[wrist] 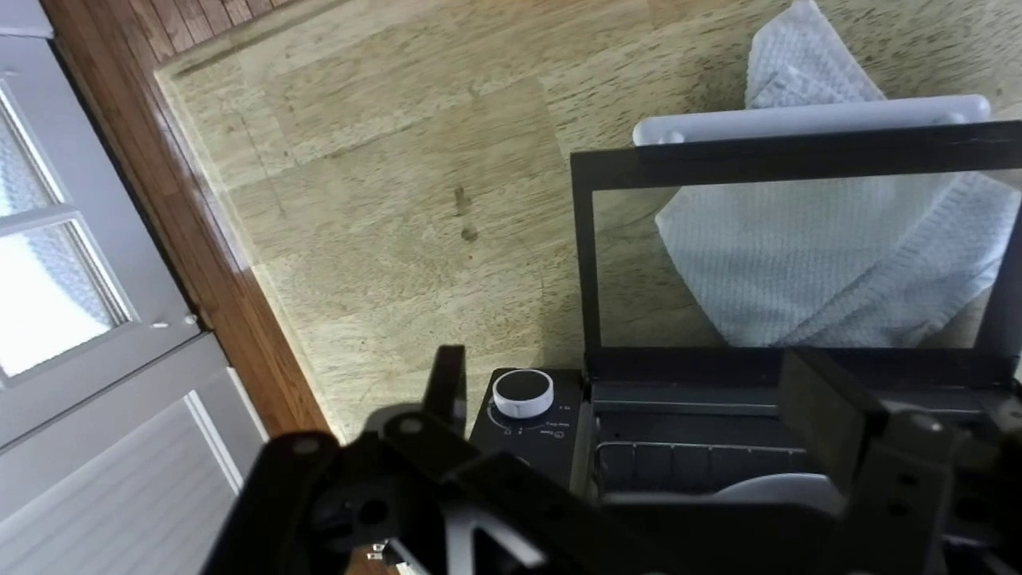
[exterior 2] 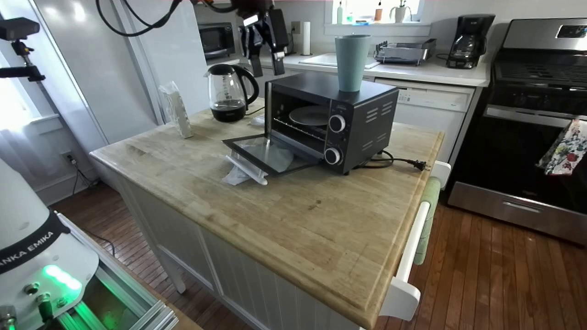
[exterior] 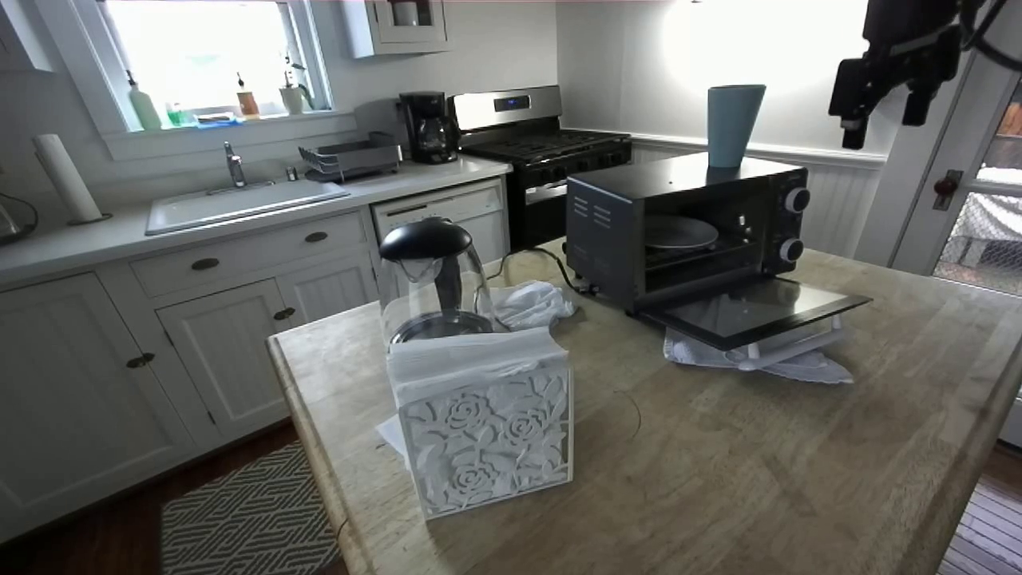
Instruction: Twist the knob on the oven
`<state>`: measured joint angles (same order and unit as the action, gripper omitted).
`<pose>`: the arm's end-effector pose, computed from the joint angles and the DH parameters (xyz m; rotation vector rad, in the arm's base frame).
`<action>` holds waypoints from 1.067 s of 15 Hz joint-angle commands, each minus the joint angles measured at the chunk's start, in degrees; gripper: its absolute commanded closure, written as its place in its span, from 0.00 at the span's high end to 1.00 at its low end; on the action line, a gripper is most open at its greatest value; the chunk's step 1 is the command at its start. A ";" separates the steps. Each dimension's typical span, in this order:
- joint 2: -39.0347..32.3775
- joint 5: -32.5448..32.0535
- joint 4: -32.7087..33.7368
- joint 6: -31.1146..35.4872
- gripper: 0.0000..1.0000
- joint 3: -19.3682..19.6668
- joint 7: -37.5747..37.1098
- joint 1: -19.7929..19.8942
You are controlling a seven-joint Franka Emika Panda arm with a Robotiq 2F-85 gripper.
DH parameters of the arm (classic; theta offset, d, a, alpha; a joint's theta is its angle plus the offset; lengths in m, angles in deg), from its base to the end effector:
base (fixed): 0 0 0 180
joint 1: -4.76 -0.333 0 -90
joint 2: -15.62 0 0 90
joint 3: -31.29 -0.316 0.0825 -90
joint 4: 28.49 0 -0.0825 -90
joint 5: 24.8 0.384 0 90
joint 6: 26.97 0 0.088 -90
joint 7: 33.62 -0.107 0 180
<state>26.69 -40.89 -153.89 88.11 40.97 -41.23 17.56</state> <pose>0.4499 -0.2072 0.4703 2.8598 -0.5859 -0.0240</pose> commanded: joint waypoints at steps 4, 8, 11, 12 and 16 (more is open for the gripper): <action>-14.56 8.30 13.23 2.07 1.00 3.32 18.15 0.32; -13.65 6.57 11.25 3.50 1.00 3.20 16.26 0.16; -14.01 6.67 11.83 3.41 1.00 3.18 16.45 0.16; -14.86 7.25 12.57 3.45 1.00 3.19 16.95 0.23; -17.48 9.78 14.75 2.04 1.00 3.47 19.55 0.88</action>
<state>12.09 -33.97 -142.17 91.65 44.22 -24.55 17.67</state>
